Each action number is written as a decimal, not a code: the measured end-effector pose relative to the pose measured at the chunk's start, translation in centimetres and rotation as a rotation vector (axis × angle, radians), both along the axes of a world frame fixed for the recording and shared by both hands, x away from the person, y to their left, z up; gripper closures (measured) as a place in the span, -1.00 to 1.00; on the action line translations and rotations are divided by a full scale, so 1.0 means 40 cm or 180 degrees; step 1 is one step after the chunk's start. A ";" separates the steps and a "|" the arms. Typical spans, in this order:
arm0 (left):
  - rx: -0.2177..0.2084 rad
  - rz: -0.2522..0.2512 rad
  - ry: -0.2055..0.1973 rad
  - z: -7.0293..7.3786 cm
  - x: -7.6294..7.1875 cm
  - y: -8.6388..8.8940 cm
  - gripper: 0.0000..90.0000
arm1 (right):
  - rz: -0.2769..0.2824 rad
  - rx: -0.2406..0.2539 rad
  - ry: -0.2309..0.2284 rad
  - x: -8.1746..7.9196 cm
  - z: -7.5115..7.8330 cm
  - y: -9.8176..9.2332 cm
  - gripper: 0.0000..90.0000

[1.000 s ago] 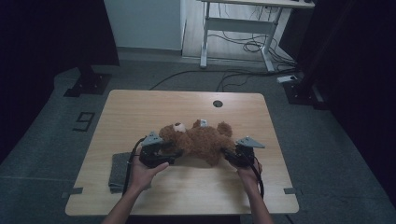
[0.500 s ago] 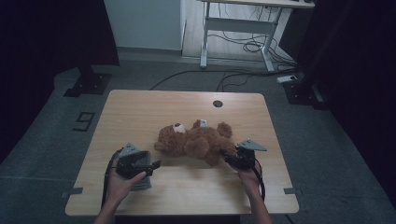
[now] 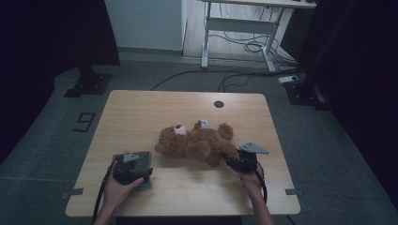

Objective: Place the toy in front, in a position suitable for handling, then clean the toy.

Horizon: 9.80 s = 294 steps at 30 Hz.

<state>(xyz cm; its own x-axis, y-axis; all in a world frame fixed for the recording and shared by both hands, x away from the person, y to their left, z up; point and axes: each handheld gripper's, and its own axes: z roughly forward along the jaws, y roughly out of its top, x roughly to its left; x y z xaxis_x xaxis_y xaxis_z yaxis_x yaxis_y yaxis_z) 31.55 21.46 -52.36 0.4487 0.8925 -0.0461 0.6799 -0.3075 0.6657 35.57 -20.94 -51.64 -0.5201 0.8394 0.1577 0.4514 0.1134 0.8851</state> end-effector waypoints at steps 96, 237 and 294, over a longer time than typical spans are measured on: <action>-0.0863 -0.0768 -0.0624 0.123 0.120 -0.297 0.66 | 0.0162 0.0026 0.0057 -0.005 -0.019 -0.016 0.27; -0.0548 -0.1630 0.0370 0.017 0.069 -0.463 0.70 | 0.0546 0.0042 0.0231 -0.018 -0.035 -0.070 0.24; -0.1182 -0.0611 0.0039 0.074 0.126 -0.083 0.71 | 0.0630 0.0062 0.0328 -0.015 -0.053 -0.072 0.23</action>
